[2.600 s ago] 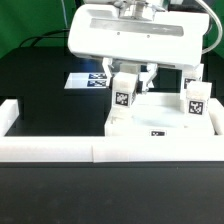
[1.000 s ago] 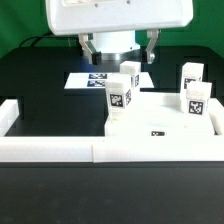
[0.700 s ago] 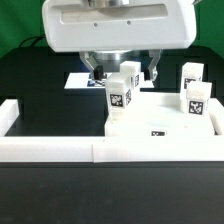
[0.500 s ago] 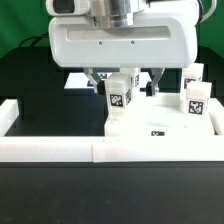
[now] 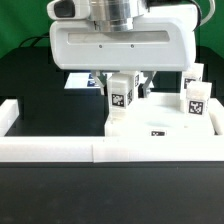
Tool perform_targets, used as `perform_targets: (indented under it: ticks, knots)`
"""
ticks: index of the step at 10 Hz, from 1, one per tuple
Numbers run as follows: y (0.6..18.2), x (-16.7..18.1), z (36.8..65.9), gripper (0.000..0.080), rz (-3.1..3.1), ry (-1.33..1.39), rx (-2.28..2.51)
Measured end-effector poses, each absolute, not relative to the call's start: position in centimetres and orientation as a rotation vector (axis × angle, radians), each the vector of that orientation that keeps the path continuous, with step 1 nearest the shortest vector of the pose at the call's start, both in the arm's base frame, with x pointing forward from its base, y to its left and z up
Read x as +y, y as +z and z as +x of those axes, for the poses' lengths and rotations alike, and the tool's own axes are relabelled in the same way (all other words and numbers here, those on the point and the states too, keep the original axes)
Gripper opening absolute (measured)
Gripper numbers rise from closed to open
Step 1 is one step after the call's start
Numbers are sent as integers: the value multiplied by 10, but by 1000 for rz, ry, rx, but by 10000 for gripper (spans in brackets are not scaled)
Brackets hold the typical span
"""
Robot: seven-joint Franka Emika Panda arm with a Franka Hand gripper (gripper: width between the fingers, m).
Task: Assemble square table
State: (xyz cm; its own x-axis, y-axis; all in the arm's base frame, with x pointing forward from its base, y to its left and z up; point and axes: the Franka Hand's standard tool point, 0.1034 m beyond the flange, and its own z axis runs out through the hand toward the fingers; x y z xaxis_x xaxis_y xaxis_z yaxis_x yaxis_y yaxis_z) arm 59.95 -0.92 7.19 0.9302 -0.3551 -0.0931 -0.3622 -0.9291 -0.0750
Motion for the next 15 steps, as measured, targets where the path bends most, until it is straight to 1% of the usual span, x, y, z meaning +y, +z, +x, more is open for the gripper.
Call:
perform_targets:
  ticks: [1, 2, 4, 8, 11, 15]
  knots:
    - [72, -10, 599, 337, -2997, 119, 559]
    - [72, -10, 599, 288, -2997, 120, 559]
    - [71, -10, 600, 288, -2984, 111, 644]
    - [70, -8, 604, 289, -2845, 0, 1157]
    - [70, -7, 605, 290, -2499, 30, 1712]
    - [69, -7, 606, 290, -2244, 50, 2038]
